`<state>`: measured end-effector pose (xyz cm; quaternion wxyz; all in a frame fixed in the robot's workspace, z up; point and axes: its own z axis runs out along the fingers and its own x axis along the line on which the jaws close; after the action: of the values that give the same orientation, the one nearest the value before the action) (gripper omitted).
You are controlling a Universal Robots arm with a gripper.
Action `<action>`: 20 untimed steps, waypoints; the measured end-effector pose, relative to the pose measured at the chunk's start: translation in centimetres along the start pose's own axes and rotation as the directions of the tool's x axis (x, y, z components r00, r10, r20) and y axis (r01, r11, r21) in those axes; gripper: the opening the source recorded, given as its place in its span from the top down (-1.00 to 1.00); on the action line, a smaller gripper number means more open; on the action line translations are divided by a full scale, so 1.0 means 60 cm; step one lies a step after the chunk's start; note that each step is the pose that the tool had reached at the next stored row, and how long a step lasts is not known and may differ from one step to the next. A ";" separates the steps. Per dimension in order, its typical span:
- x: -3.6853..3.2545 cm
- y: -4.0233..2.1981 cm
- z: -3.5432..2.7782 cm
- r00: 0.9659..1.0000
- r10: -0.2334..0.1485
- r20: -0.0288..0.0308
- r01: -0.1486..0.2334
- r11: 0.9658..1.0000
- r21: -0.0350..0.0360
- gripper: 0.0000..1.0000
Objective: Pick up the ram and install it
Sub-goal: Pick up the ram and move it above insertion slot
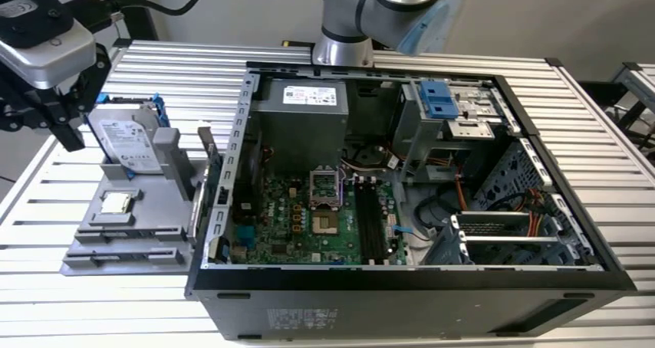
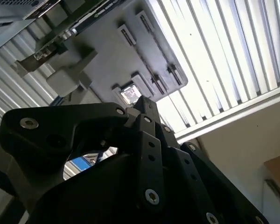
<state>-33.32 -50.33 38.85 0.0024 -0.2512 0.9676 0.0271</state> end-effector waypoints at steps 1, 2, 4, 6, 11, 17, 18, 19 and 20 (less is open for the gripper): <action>0.000 0.000 0.000 1.000 -0.017 -0.001 0.017 1.000 0.000 1.00; 0.000 0.000 0.000 0.999 -0.035 -0.002 0.035 0.999 -0.001 1.00; 0.000 0.000 0.000 0.997 -0.072 -0.004 0.072 0.997 -0.001 1.00; 0.000 0.000 0.000 0.994 -0.108 -0.006 0.108 0.994 -0.001 1.00; 0.000 0.000 0.000 0.980 -0.197 -0.012 0.197 0.980 -0.002 1.00; 0.000 0.000 0.000 0.955 -0.296 -0.018 0.296 0.955 -0.003 1.00; 0.000 0.000 0.000 0.950 -0.313 -0.019 0.313 0.950 -0.004 1.00; 0.000 0.000 0.000 0.944 -0.329 -0.020 0.329 0.944 -0.004 1.00; 0.000 0.000 0.000 0.938 -0.346 -0.021 0.346 0.938 -0.005 1.00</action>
<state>-33.32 -50.33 38.85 -0.0033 -0.4178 0.9082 0.0240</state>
